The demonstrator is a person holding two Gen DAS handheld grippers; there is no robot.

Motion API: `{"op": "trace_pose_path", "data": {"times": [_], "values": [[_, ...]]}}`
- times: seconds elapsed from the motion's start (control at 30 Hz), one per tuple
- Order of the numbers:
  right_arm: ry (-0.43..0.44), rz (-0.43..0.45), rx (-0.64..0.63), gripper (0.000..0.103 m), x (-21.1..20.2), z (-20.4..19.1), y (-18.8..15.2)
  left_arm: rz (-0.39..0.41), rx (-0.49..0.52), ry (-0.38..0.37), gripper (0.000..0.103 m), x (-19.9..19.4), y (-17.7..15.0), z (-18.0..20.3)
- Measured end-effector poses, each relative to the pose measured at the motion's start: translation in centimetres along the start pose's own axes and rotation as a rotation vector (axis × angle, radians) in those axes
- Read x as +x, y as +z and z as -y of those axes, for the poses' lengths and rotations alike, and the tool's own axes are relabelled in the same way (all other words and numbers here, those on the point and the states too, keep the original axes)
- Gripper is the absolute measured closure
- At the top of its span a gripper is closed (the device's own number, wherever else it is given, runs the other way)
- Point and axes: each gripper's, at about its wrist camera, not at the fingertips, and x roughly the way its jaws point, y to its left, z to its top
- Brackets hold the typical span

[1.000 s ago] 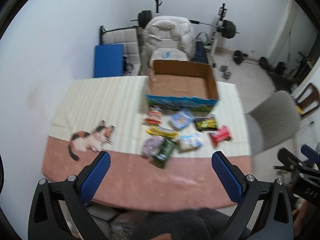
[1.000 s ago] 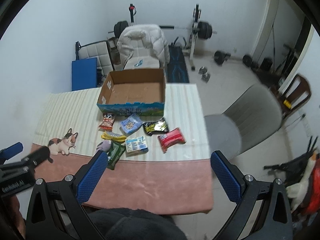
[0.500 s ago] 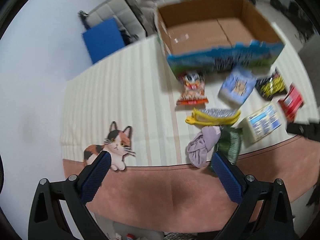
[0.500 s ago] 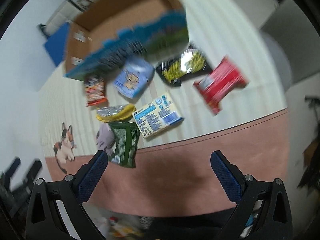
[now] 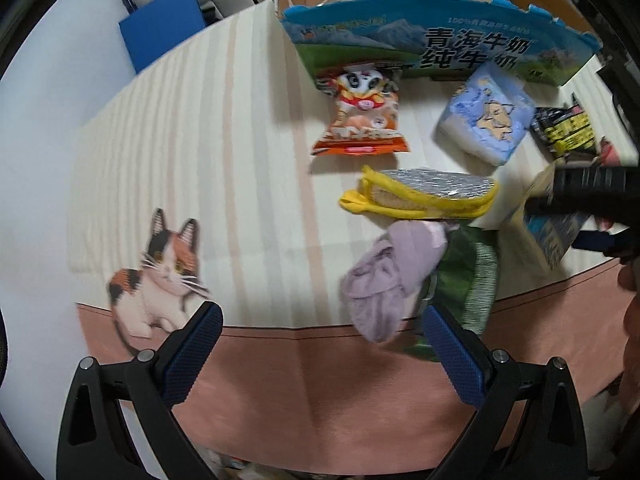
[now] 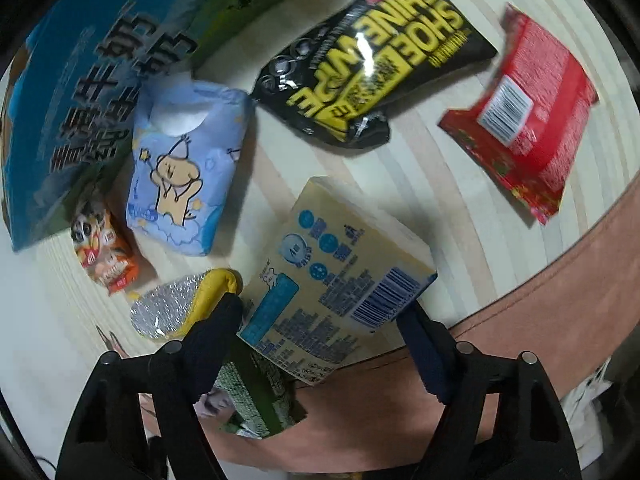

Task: Organize soft objects
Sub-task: 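Grasp the green bag with the left tool while the right tool grasps the milk carton, then carry the green bag and milk carton into the box and release both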

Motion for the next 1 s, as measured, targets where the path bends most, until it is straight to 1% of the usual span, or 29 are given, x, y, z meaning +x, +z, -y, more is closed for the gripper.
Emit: {"op": "trace_pose_path", "data": {"times": [0.07, 0.1, 0.13, 0.2, 0.23, 0.27, 0.3, 0.37, 0.43, 0.47, 0.5, 0.53, 0.57, 0.6, 0.63, 0.7, 0.8, 0.9, 0.93, 1.0], "values": [[-0.079, -0.014, -0.123, 0.033, -0.2, -0.8, -1.0, -0.015, -0.021, -0.075, 0.001, 0.1, -0.1, 0.3], [-0.122, -0.023, -0.185, 0.034, -0.2, -0.9, -1.5, -0.019, -0.026, -0.105, 0.002, 0.1, -0.1, 0.6], [-0.179, -0.035, -0.257, 0.036, -0.2, -0.8, -2.3, -0.028, -0.032, -0.143, 0.004, 0.2, -0.2, 0.9], [-0.268, -0.053, -0.346, 0.038, -0.2, -0.1, -3.5, -0.044, -0.025, -0.198, 0.016, 0.5, -0.2, 2.0], [-0.302, -0.056, -0.377, 0.038, -0.1, 0.3, -4.1, -0.059, -0.012, -0.233, 0.019, 0.7, -0.3, 3.0], [-0.33, -0.056, -0.405, 0.038, -0.1, 0.7, -4.5, -0.068, -0.003, -0.247, 0.022, 0.7, -0.3, 3.6], [-0.353, -0.055, -0.427, 0.038, -0.1, 1.1, -5.0, -0.076, 0.01, -0.266, 0.022, 0.9, -0.2, 4.6], [-0.352, -0.045, -0.44, 0.037, -0.6, 1.9, -5.7, -0.097, 0.032, -0.281, 0.022, 1.5, -0.1, 6.4], [-0.325, -0.035, -0.424, 0.036, -1.0, 2.5, -6.0, -0.122, 0.055, -0.281, 0.022, 2.5, 0.3, 8.3], [-0.313, -0.027, -0.413, 0.036, -1.1, 2.6, -6.1, -0.131, 0.067, -0.268, 0.022, 3.1, 0.5, 9.2], [-0.293, -0.014, -0.405, 0.036, -1.0, 3.5, -5.4, -0.139, 0.081, -0.25, 0.022, 3.7, 0.7, 10.0], [-0.268, -0.001, -0.393, 0.036, -0.8, 3.5, -5.4, -0.148, 0.093, -0.225, 0.026, 4.5, 1.1, 10.8], [-0.255, 0.0, -0.385, 0.036, -0.9, 3.8, -5.1, -0.159, 0.094, -0.198, 0.046, 5.3, 1.3, 11.4], [-0.239, 0.002, -0.374, 0.036, -0.7, 3.7, -5.2, -0.181, 0.087, -0.169, 0.06, 6.2, 1.5, 11.8], [-0.243, 0.008, -0.367, 0.036, -0.7, 3.8, -5.0, -0.201, 0.065, -0.134, 0.061, 7.2, 1.6, 11.9], [-0.255, 0.014, -0.37, 0.036, -0.5, 4.0, -5.0, -0.207, 0.03, -0.137, 0.062, 8.0, 1.9, 11.9], [-0.242, 0.03, -0.379, 0.037, -0.2, 4.1, -5.0, -0.212, -0.028, -0.147, 0.065, 8.3, 1.9, 11.7], [-0.205, 0.031, -0.398, 0.038, -0.2, 5.3, -5.4, -0.242, -0.106, -0.193, 0.066, 8.1, 1.7, 10.6], [-0.204, 0.028, -0.404, 0.038, -0.6, 5.9, -5.3, -0.252, -0.132, -0.221, 0.066, 8.4, 1.5, 10.4], [-0.2, 0.012, -0.42, 0.038, -0.3, 6.4, -4.7, -0.253, -0.194, -0.263, 0.064, 9.1, 1.0, 9.9]]}}
